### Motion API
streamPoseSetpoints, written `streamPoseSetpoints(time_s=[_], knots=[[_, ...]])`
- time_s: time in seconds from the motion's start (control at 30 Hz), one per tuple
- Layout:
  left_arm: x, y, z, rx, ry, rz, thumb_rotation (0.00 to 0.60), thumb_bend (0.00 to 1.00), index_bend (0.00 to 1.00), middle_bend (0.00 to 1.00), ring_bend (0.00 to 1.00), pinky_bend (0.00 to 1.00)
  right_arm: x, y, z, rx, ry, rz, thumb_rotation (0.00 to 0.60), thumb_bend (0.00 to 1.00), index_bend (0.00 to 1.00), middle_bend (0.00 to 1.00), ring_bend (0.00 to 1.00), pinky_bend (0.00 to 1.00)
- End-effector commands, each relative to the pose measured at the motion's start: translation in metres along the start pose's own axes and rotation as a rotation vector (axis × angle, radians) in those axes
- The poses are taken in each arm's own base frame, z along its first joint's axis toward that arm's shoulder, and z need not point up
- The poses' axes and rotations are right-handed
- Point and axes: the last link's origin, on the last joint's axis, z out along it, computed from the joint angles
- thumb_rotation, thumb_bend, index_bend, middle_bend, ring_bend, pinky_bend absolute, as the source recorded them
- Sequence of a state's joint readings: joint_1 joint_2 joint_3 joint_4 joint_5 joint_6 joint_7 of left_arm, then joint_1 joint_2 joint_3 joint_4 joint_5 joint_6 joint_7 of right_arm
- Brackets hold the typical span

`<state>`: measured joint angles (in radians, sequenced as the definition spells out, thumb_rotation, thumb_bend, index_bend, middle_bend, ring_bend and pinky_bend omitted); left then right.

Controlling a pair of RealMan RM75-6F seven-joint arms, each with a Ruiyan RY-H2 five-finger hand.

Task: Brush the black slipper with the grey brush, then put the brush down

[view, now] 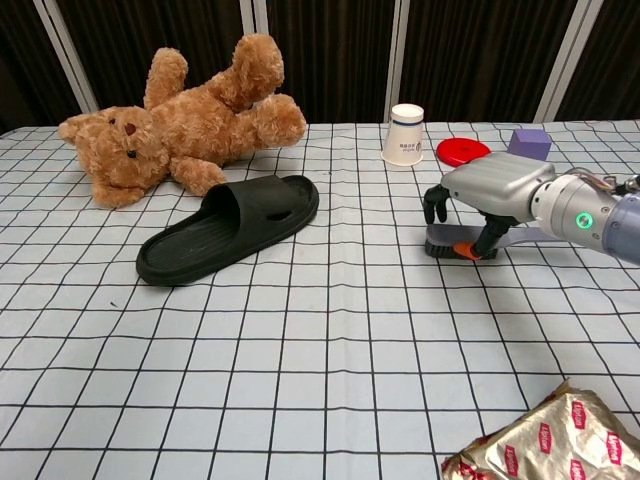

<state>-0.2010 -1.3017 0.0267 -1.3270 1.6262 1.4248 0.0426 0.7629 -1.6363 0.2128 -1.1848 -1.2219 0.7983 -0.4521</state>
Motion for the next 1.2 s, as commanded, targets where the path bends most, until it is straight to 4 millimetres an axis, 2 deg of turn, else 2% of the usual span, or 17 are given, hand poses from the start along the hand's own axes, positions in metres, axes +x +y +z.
streamPoseSetpoints(time_s=[0.03,0.2,0.3,0.47,0.53,1.0,1.1,1.2], knots=[[0.000,0.000,0.000,0.001,-0.001,0.000,0.600,0.08,0.00,0.00,0.00,0.09,-0.001,0.002,0.001,-0.004,-0.001,0.001,0.600,0.43,0.38,0.37,0.22,0.16],[-0.001,0.001,0.001,0.000,-0.006,0.002,0.600,0.08,0.00,0.00,0.00,0.09,-0.004,0.004,0.002,-0.008,-0.004,0.004,0.600,0.43,0.40,0.38,0.24,0.18],[-0.002,0.001,0.001,-0.001,-0.010,0.003,0.600,0.08,0.00,0.00,0.00,0.09,-0.005,0.004,0.002,-0.011,-0.005,0.007,0.600,0.43,0.43,0.40,0.27,0.23],[-0.002,0.001,0.001,-0.001,-0.010,0.004,0.600,0.08,0.00,0.00,0.00,0.09,-0.006,0.006,0.002,-0.016,0.001,0.019,0.600,0.43,0.58,0.52,0.42,0.42],[-0.002,0.001,0.001,-0.003,-0.013,0.004,0.600,0.08,0.00,0.00,0.00,0.09,-0.007,0.007,0.002,-0.017,0.006,0.029,0.600,0.43,0.62,0.55,0.46,0.46],[-0.002,0.006,-0.002,-0.025,-0.013,0.003,0.600,0.08,0.00,0.00,0.00,0.09,-0.003,0.010,-0.003,0.003,0.063,0.053,0.600,0.43,0.76,0.65,0.54,0.54],[-0.004,0.010,-0.001,-0.045,-0.028,0.002,0.597,0.16,0.00,0.00,0.00,0.09,0.000,0.009,-0.005,0.015,0.081,0.054,0.600,0.43,0.77,0.66,0.55,0.54],[-0.007,0.018,0.006,-0.089,-0.060,-0.021,0.577,0.29,0.00,0.00,0.00,0.09,0.006,0.005,-0.008,0.039,0.104,0.056,0.600,0.43,0.77,0.66,0.55,0.54]])
